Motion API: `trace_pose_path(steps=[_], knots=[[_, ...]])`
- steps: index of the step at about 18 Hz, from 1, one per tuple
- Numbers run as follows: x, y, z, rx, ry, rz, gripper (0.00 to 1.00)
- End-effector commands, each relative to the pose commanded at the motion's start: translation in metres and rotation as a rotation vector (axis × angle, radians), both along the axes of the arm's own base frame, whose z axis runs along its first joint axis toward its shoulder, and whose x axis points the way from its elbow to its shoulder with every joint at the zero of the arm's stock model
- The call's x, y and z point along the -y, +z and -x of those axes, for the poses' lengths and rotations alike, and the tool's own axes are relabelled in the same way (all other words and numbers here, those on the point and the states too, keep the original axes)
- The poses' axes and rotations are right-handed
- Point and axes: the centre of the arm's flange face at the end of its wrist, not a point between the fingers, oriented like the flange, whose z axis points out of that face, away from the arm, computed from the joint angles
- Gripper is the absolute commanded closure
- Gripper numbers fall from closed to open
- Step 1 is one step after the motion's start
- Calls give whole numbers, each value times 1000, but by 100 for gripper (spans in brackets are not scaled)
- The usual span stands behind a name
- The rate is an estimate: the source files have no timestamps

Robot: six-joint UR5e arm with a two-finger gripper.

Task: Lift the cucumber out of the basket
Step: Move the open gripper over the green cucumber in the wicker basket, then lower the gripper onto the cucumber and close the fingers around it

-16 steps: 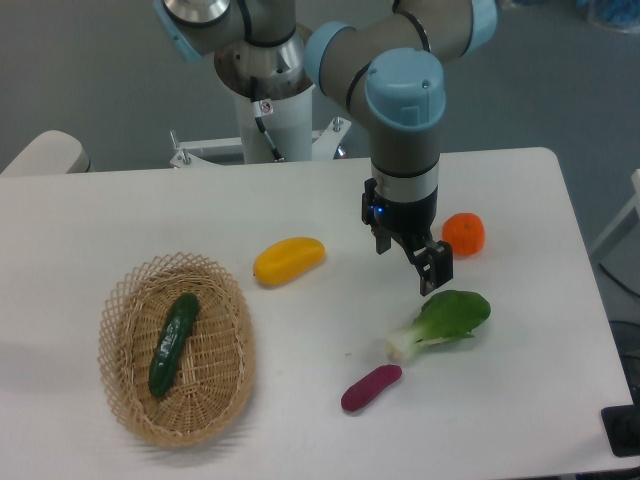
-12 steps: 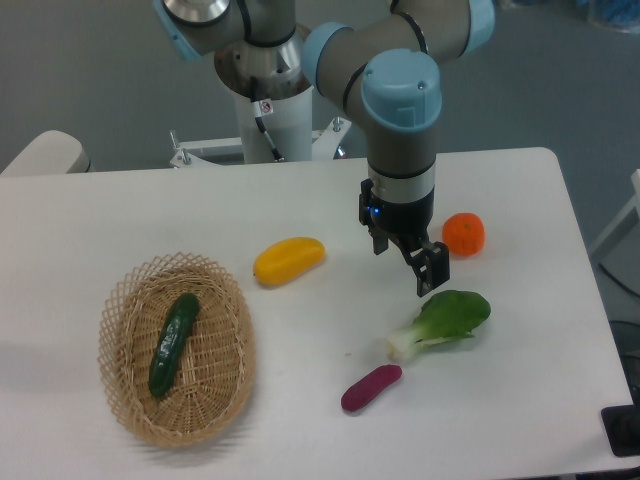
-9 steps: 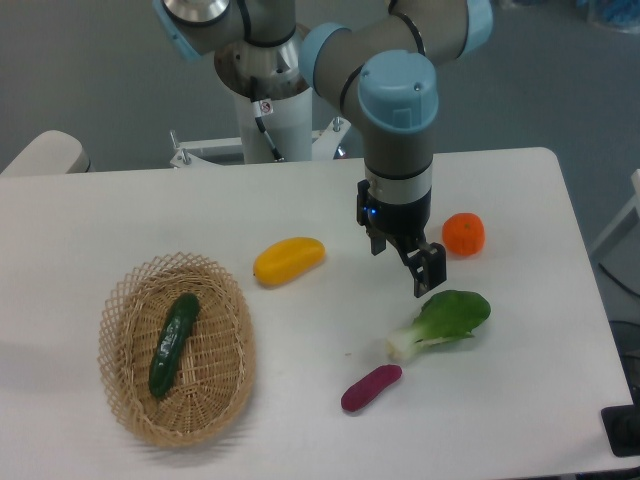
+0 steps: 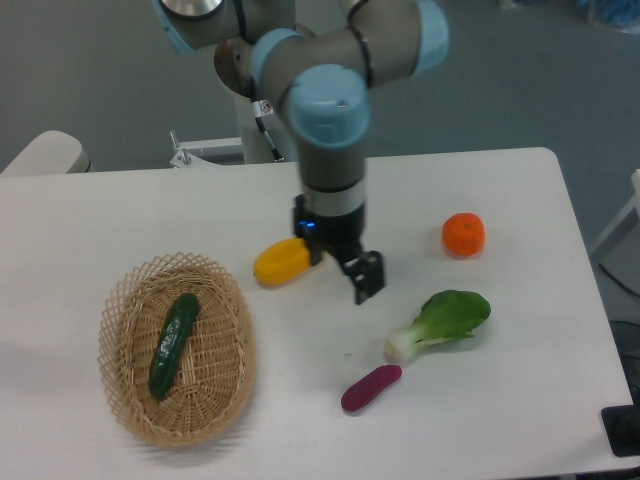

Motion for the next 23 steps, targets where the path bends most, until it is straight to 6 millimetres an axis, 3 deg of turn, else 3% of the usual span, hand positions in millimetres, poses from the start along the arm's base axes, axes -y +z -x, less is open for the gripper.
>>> trace_pose_path(steps=[4, 9, 19, 23], knots=[[-19, -30, -53, 79, 180, 16, 0], [-48, -73, -90, 139, 330, 59, 0], [-82, -130, -107, 145, 325, 69, 0], [-86, -146, -115, 153, 307, 92, 0]])
